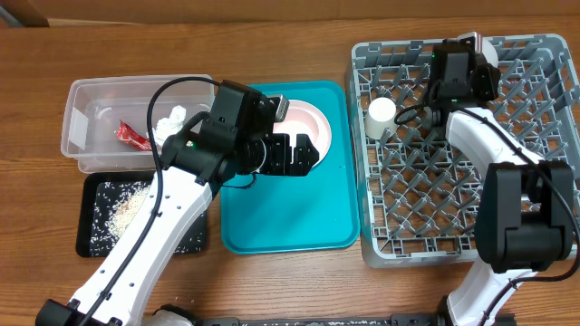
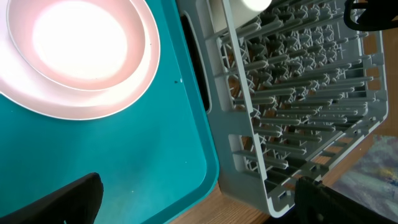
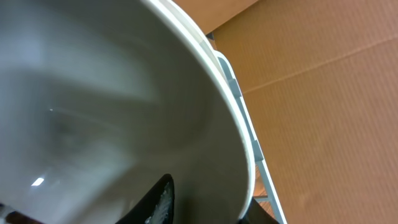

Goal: Sort waste into correct bins and load items into the dishwasher
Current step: 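Carry the bowl with the right gripper over the rack and lower it, then release the bowl in the rack and withdraw the right gripper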

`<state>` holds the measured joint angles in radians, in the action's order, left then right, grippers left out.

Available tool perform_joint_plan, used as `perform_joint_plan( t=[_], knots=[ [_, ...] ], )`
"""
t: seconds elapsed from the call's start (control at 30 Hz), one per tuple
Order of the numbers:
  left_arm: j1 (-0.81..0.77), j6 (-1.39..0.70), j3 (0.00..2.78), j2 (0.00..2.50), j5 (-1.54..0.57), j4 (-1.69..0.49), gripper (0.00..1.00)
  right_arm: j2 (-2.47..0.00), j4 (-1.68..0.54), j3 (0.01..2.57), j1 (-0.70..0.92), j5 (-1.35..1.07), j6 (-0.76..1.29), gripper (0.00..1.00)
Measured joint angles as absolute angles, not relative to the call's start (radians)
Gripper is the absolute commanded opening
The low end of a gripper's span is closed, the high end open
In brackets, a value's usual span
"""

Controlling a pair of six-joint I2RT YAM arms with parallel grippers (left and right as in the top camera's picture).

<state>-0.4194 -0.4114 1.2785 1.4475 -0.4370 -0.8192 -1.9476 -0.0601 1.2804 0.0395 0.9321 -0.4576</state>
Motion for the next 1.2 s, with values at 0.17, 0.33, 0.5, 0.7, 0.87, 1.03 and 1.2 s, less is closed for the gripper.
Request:
perform_joint_plan(
  t=[0.17, 0.33, 0.5, 0.7, 0.87, 1.03, 1.2],
  knots=[
    [-0.419, -0.411, 1.278, 1.448, -0.437, -0.819, 1.00, -1.926, -0.064, 1.279, 0.068, 0.931, -0.462, 0.29],
    [-0.419, -0.411, 1.278, 1.448, -0.437, -0.819, 1.00, -1.880, -0.110, 1.276, 0.123, 0.928, -0.465, 0.30],
    [-0.419, -0.411, 1.279, 1.448, -0.437, -0.819, 1.00, -1.856, -0.193, 1.275, 0.159, 0.923, -0.448, 0.30],
    [-0.419, -0.411, 1.279, 1.448, -0.437, -0.819, 1.00, -1.854, -0.262, 1.274, 0.178, 0.920, -0.411, 0.32],
    [-0.419, -0.411, 1.278, 1.448, -0.437, -0.819, 1.00, -1.840, -0.290, 1.270, 0.216, 0.920, -0.397, 0.34],
    [-0.419, -0.411, 1.279, 1.448, -0.437, -0.819, 1.00, -1.787, -0.314, 1.269, 0.268, 0.920, -0.393, 0.36],
    [-0.419, -0.411, 1.278, 1.448, -0.437, -0.819, 1.00, -1.733, -0.325, 1.269, 0.288, 0.917, -0.388, 0.36]
  ],
)
